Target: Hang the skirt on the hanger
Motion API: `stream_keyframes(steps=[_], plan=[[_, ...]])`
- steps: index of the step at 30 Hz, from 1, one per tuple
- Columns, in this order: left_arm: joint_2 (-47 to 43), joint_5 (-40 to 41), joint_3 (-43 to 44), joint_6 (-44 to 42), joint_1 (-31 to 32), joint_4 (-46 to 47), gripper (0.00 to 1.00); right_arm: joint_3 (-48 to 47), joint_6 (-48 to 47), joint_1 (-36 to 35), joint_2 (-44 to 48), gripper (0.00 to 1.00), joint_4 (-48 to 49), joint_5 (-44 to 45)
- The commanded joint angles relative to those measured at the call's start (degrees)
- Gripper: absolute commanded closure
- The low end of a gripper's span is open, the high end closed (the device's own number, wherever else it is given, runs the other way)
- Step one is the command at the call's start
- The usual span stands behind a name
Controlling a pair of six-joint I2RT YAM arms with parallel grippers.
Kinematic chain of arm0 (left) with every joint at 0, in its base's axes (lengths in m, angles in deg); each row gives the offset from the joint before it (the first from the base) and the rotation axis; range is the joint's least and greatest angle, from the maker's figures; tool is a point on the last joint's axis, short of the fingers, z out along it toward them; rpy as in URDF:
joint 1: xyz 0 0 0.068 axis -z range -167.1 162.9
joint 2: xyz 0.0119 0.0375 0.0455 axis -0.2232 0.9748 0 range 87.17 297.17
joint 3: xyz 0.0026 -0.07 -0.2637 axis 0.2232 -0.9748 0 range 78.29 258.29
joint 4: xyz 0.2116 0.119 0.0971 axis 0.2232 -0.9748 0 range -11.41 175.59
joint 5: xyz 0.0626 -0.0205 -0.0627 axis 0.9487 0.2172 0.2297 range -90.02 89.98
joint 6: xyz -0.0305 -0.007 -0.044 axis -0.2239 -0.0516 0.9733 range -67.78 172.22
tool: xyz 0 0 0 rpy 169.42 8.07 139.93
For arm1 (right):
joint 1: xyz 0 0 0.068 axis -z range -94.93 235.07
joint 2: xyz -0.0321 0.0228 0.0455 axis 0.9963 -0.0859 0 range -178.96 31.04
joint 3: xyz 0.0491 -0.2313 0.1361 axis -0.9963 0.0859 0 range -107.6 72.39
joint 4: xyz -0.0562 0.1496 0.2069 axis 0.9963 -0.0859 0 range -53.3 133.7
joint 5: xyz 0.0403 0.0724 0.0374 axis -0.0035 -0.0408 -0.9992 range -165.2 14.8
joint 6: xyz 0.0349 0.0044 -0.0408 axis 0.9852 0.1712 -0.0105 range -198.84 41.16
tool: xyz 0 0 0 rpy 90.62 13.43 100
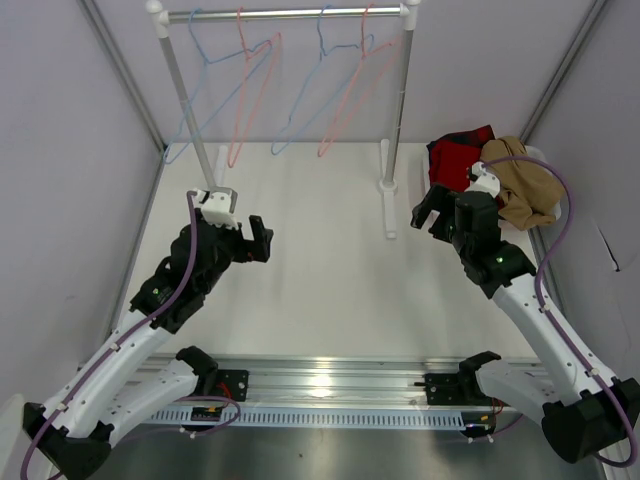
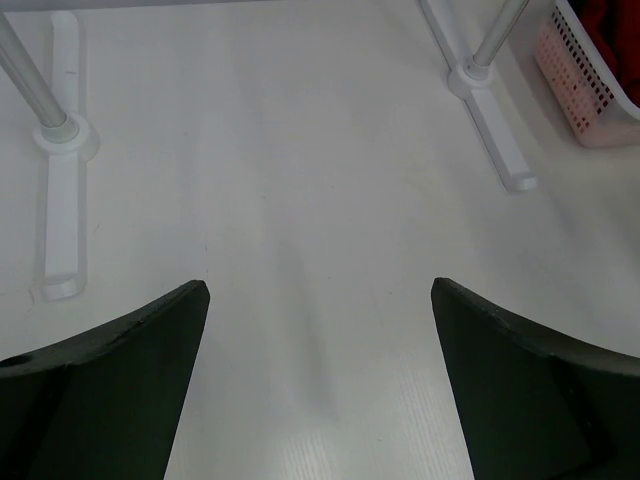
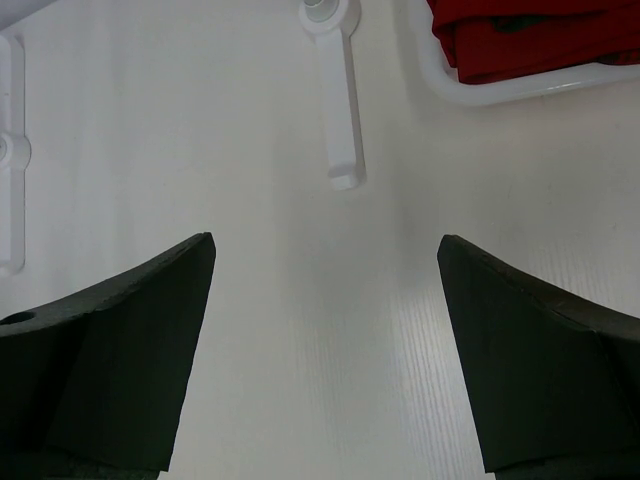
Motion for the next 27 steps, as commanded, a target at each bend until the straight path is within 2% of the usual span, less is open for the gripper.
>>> stream_keyframes(steps=[1,10,14,16,17,20,24,27], plan=[[0.0,-0.8,-0.4,-0.7,0.2,1.9,0.01,-0.1,-1.2,0.3,1.5,0.01,1.1,0.3],[-0.3,-1.0,-0.3,-0.7,0.2,1.8,0.00,-0.7,-1.3,0.7,2.0,0.00,-0.9,0.4],[-0.5,-1.3,-0.4,-0.7,0.2,1.9,0.01,-4.8,-3.3,3.2,0.2,0.01,-2.2,0.7],[-0.8,-1.5,-0.4,-0.6,0.2,1.7,0.01,-9.0,-3.9,8.9,-3.6,0.01,-4.7,-2.6],[-0.9,-1.6,-0.4,-0.6,0.3,1.8,0.01,-14.0,-4.4,11.4,-5.4,0.02,-5.5,-4.8],[-1.1,-2.2,-0.5,-0.5,0.2,2.1,0.01,-22.0,-4.7,20.2,-13.3,0.09,-9.0,-13.8],[-0.6,-1.8,-0.1,-0.5,0.2,1.5,0.01,-33.2,-3.9,25.7,-21.4,0.15,-11.1,-14.9],[-1.1,-1.3,0.0,-0.4,0.3,1.1,0.01,-37.0,-3.0,29.3,-27.3,0.19,-12.2,-14.9]])
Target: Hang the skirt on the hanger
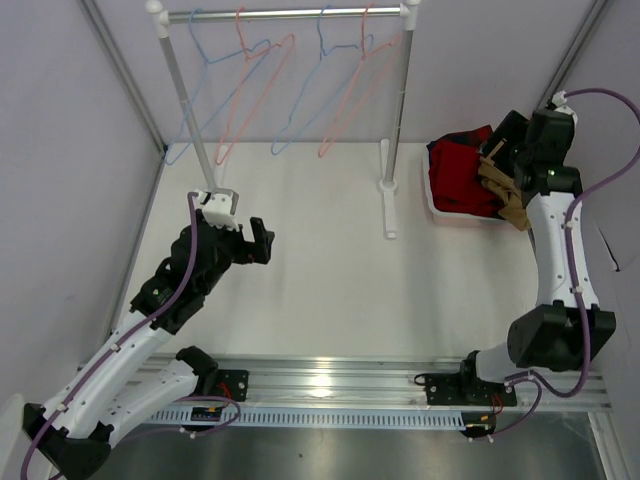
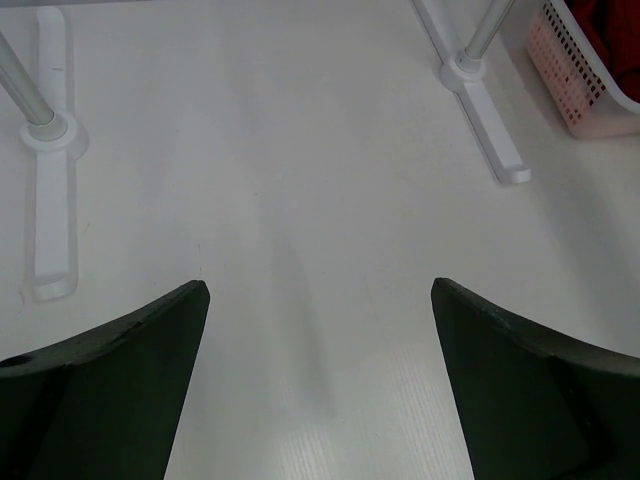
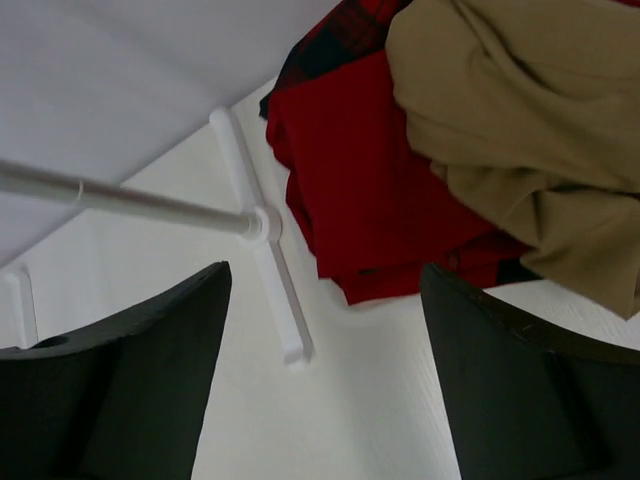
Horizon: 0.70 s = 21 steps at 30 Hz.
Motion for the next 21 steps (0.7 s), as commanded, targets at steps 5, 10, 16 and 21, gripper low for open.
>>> stream_keyframes(steps=[5,10,16,21], plan=[[-1.2,0.0,1.0,0.0,0.3,0.6,0.00,-9.7,2.6,8.6,-11.8,0.27,-4.3,-4.4],[-1.0,-1.2,1.1,0.4,0.2,0.4,0.01,-13.5,2.4,11.9,-17.5,0.18,-7.9,-1.7],[-1.3,-3.1,1.5,0.9,0.2,0.1,0.01,-12.4,2.4,13.6,-20.4,0.07,-7.4,3.9],[-1.8,-4.1,1.6,0.9,0.3,0.1,0.01,-14.5,2.7,13.8,-24.5,0.05,-7.7,6.0]])
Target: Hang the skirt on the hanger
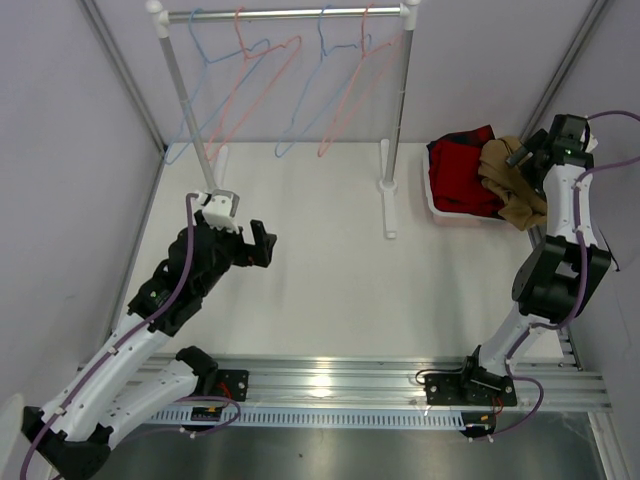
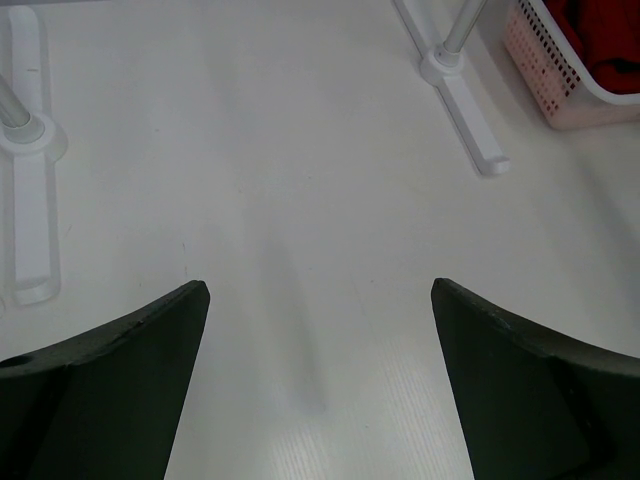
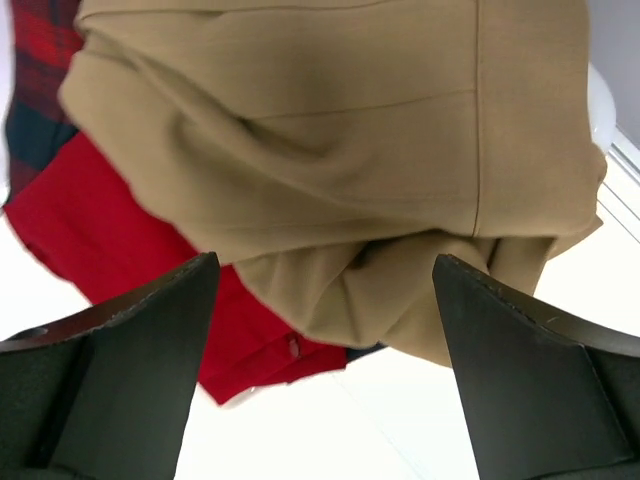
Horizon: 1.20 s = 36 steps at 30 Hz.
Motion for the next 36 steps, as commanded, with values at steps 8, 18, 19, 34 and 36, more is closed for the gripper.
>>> stream_keyframes(steps=[8,18,19,34,36], plan=[[-1.4,-1.1,1.6,0.2,0.2,0.3,0.01,-7.5,2.5,0.5,-8.4,0.04,0.0,7.0],[-1.3,-0.6,1.5,-0.1,0.3,0.1,0.01,-11.3,1.9,0.5,-13.9,0.37,0.7,6.7],[-1.3,-0.5,1.5,-0.1,0.3,0.1,0.01,-11.5,1.7,0.5,-14.1,0.44,0.8,6.2],[-1.1,0.2,1.8,-0.3,0.3,0.1,0.01,-26.6,-0.9,-3.1,-10.2,1.00,-5.0,2.3],[-1.0,0.2,1.8,-0.3,0.2,0.1,0.01,-28.5,-0.9,-3.8,-9.1,1.00,-5.5,1.4]])
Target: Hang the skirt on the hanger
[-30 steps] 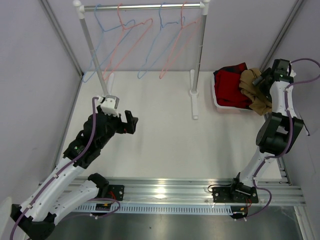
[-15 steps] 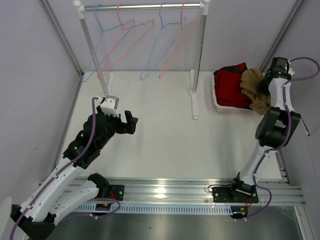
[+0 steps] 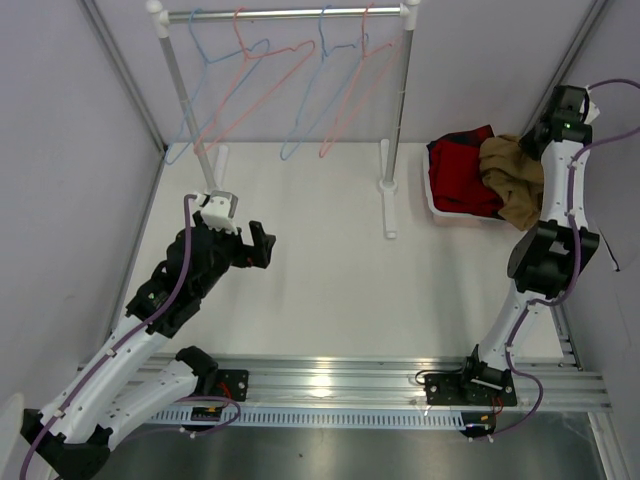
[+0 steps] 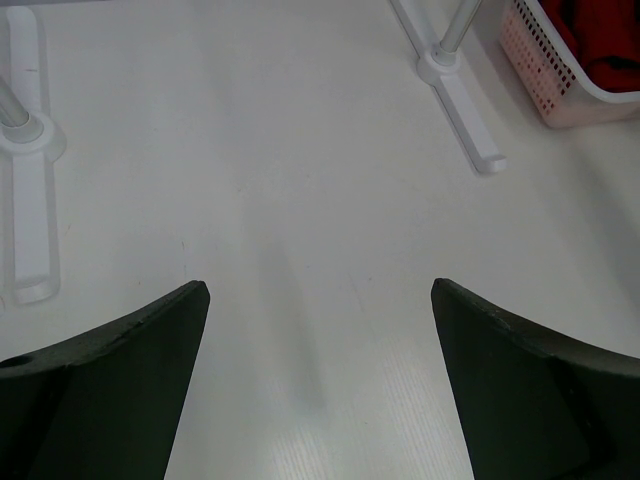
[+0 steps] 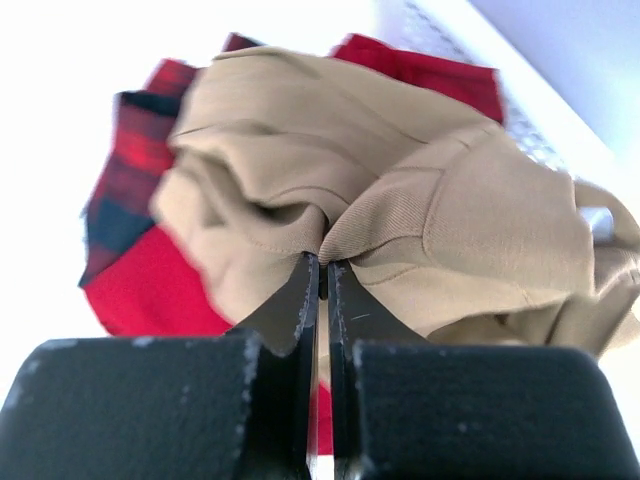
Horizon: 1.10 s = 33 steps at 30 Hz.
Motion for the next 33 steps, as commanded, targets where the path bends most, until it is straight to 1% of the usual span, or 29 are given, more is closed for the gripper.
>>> stream_keyframes(steps=[1,2,9,12,15,20,23,25,28,29,30,32,33], plan=[[-0.1,0.6,1.8,-0.3,0.3,0.9,0.00,-6.3,-1.4,-2.1,5.5,1.00,-0.6,-2.1],[-0.1,0.6,1.8,-0.3,0.3,0.9,0.01,-8.0,-1.4,-2.5,6.9,1.00,-0.7,-2.2],[-0.3,0.3,1.7,-0.3,0.2,0.8,0.01,-11.9,-3.8,-6.4,15.1,1.00,2.7,-5.2],[-0.4,0.6,1.7,-0.3,0.3,0.9,0.01,-13.4,-5.9,-9.0,18.3,1.00,4.6,-5.7],[-0.3,0.9,1.7,-0.3,0.2,0.9,0.01,-13.4,-7.7,-12.0,22.0,1.00,7.1,-5.1],[-0.3,1.2,1.6,-0.4,0.2,0.7,0.01,-12.8,-9.6,-16.2,26.3,1.00,8.5,-5.0],[-0.3,1.4,1.6,-0.4,0.3,0.7,0.01,-11.9,-10.7,-20.8,28.9,1.00,8.3,-4.3],[-0.4,1.4,1.7,-0.4,0.2,0.8,0.01,-9.3,-10.7,-22.8,30.8,1.00,8.1,-4.2],[-0.5,1.5,1.7,-0.2,0.3,0.7,0.01,-4.2,-11.2,-28.4,33.5,1.00,9.4,-2.2],[-0.6,1.4,1.6,-0.2,0.2,0.7,0.01,-0.7,-11.6,-30.1,35.2,1.00,9.6,-0.5],[-0.6,1.3,1.6,-0.1,0.2,0.7,0.01,1.2,-11.6,-33.1,36.1,1.00,10.5,-0.1],[-0.6,1.0,1.7,0.1,0.2,0.5,0.01,6.6,-11.2,-36.4,38.3,1.00,11.2,1.6],[-0.5,0.6,1.8,0.3,0.2,0.6,0.01,8.1,-11.2,-39.7,38.7,1.00,11.5,2.3]])
